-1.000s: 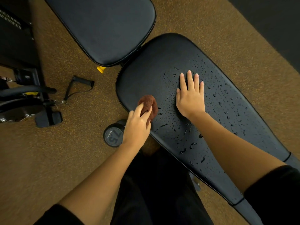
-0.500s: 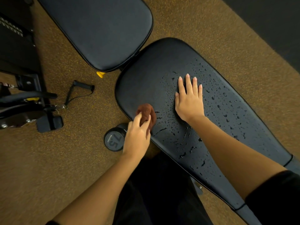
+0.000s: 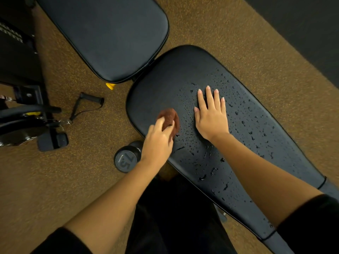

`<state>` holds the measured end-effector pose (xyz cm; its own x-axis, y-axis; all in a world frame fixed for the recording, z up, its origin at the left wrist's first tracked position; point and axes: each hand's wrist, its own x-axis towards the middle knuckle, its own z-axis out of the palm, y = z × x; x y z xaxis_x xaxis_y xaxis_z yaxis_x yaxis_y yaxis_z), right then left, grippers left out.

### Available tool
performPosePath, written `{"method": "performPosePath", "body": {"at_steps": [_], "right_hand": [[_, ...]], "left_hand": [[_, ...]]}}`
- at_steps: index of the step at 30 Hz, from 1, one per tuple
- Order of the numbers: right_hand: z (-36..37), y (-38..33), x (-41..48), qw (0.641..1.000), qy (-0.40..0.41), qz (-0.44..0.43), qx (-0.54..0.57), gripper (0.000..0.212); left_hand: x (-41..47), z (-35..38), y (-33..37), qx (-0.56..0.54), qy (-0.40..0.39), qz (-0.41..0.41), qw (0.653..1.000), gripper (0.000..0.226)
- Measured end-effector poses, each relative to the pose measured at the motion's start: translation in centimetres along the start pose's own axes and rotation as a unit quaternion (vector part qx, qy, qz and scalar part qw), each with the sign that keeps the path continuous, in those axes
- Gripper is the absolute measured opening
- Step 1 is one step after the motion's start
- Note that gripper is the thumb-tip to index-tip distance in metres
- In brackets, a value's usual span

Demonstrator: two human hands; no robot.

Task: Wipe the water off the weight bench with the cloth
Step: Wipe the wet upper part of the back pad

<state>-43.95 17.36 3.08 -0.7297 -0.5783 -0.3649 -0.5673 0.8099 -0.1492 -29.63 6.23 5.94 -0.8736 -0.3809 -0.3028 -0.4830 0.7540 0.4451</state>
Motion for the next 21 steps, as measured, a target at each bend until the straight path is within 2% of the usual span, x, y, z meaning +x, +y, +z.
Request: {"method": "performPosePath", "body": {"at_steps": [4,7,9,11,13,16,18,19,21], "right_hand": [[0.0,0.0,0.1,1.000,0.002,-0.002,-0.002,0.055],[-0.2,0.3,0.0,1.000,0.003,-0.007,0.027,0.055],[-0.6,0.3,-0.1,0.995,0.019,-0.003,0.100,0.055],[-1.1,0.0,-0.5,0.981,0.047,0.004,0.190,0.056],[-1.6,-0.4,-1.3,0.957,0.057,0.003,0.283,0.057],[-2.4,-1.4,-2.8,0.915,0.038,-0.034,0.401,0.061],[-3.1,-1.9,-3.4,0.882,0.026,-0.043,0.469,0.064],[-3.4,-2.0,-3.5,0.870,0.024,-0.038,0.490,0.065],[-3.8,-1.8,-3.3,0.871,0.037,-0.023,0.489,0.062]], "left_hand": [[-0.9,0.7,0.7,0.023,-0.037,0.097,0.994,0.044],[0.6,0.2,-0.3,0.031,-0.047,0.117,0.992,0.042],[2.0,-0.6,0.0,-0.042,-0.059,0.047,0.996,0.041],[3.4,-1.6,1.3,-0.165,-0.058,-0.067,0.982,0.038],[4.5,-2.7,3.1,-0.292,-0.067,-0.149,0.942,0.037],[5.2,-3.6,5.2,-0.512,-0.076,-0.212,0.829,0.031],[5.2,-3.5,6.0,-0.580,-0.099,-0.237,0.773,0.029],[5.2,-3.5,6.2,-0.590,-0.118,-0.243,0.761,0.030],[5.3,-3.5,6.0,-0.583,-0.151,-0.229,0.765,0.035]]}}
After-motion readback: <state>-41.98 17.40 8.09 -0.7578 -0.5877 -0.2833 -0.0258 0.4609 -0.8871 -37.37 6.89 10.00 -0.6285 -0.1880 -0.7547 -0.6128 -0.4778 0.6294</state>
